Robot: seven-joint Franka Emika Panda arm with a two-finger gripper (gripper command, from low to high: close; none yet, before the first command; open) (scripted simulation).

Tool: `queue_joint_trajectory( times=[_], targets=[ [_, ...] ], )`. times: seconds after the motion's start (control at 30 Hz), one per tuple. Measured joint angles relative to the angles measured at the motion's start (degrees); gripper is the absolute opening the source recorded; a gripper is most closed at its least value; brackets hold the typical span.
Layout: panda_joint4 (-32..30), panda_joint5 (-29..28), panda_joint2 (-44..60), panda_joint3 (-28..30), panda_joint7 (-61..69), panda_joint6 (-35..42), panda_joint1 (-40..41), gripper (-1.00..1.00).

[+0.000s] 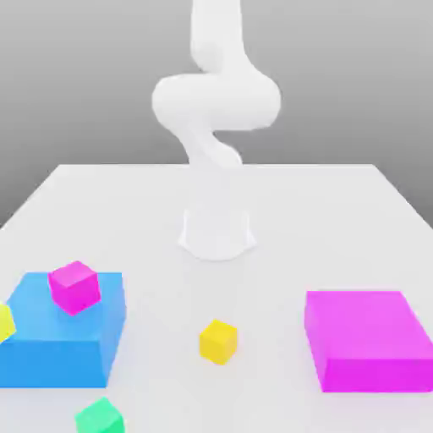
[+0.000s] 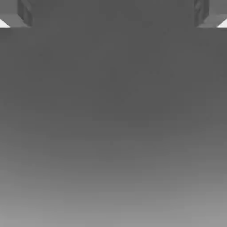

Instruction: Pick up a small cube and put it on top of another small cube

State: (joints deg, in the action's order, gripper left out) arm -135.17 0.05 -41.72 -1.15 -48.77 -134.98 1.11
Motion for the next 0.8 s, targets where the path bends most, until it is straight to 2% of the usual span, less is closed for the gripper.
queue_joint_trajectory(
  times=[0.6,0.8],
  targets=[
    [-29.1,-0.1,38.6,-7.0,-26.9,-28.8,6.5,0.00],
    [-29.0,-5.1,51.3,-2.7,-32.5,-38.8,3.4,0.00]
  ],
)
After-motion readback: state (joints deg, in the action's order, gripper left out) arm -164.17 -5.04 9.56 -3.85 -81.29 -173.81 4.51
